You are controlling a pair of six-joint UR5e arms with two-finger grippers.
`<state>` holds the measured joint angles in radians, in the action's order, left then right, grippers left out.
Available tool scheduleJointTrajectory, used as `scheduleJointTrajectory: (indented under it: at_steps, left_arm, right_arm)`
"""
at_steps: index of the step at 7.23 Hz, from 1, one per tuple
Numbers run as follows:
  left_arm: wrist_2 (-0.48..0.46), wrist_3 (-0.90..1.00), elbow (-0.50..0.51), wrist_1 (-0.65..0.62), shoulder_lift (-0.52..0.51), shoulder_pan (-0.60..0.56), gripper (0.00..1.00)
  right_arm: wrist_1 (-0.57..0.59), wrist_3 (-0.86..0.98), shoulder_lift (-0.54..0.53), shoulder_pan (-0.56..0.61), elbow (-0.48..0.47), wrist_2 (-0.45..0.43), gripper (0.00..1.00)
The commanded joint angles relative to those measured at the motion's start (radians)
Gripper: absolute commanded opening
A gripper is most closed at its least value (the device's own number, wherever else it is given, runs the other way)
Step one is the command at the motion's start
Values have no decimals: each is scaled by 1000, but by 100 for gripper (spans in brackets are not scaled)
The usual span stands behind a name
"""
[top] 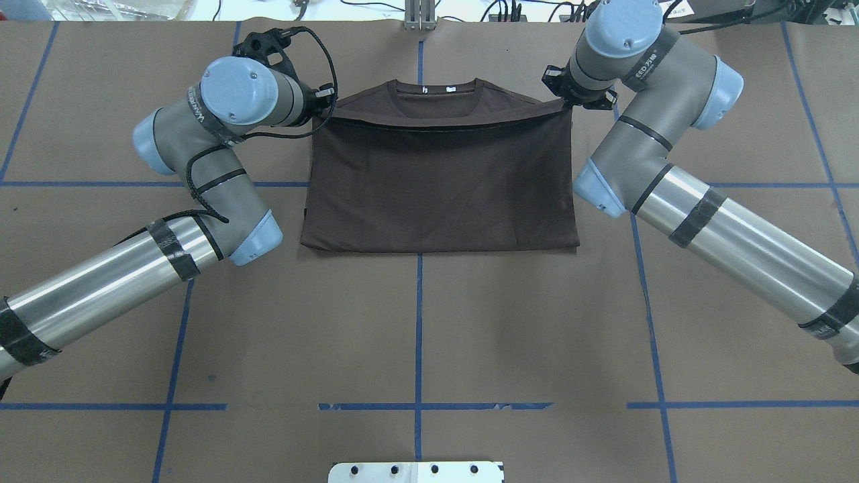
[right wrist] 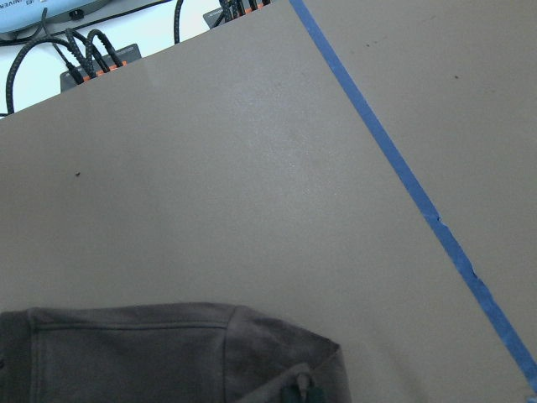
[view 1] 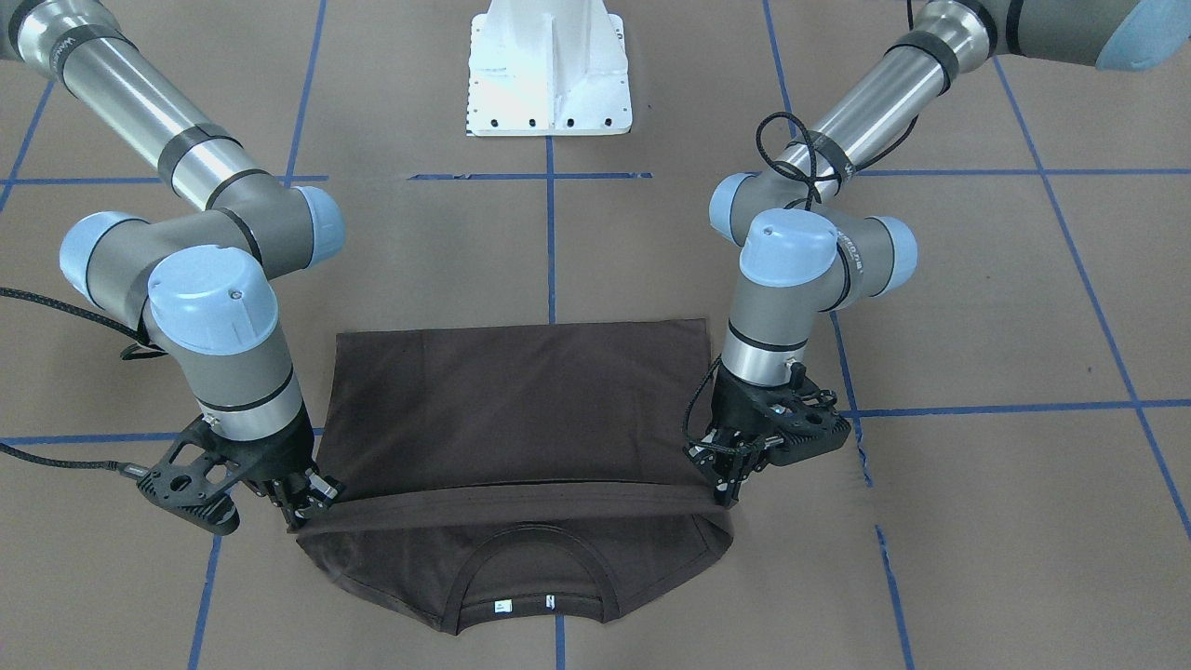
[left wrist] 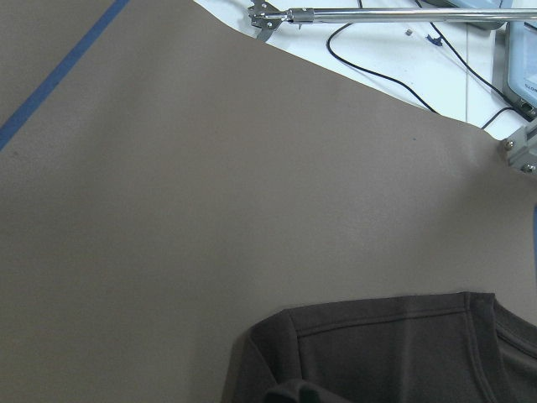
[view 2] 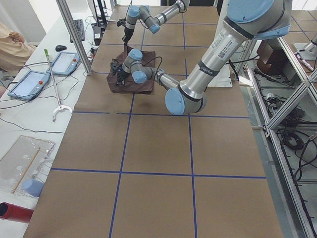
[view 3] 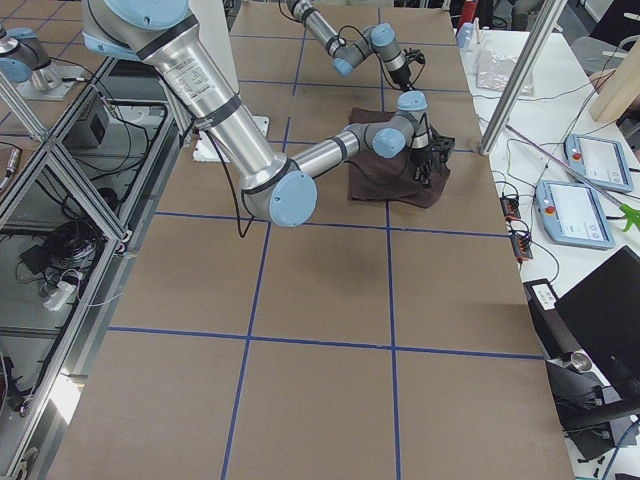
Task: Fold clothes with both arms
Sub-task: 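Lay the hem at the collar and open both grippers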
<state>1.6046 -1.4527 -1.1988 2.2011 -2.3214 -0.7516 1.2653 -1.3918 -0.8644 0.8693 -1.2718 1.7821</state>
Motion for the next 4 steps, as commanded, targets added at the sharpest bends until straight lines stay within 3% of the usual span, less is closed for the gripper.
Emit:
scheduleJointTrajectory:
  at_steps: [1, 2, 3, 4]
  left_arm:
    - [0, 29, 48, 41, -3, 0, 61]
    - [1, 32, 47, 45, -1, -3, 64]
    - [1, 31, 45, 54, 8, -5, 65]
    - [3, 32, 42, 80, 13, -9, 65]
  right_arm:
    - [-23, 2, 5, -4, 31, -1, 1]
    - [-52, 2, 24, -6, 61, -1, 53]
    - [-70, -1, 42, -7, 78, -3, 63]
    - [-72, -3, 38, 5, 72, 5, 63]
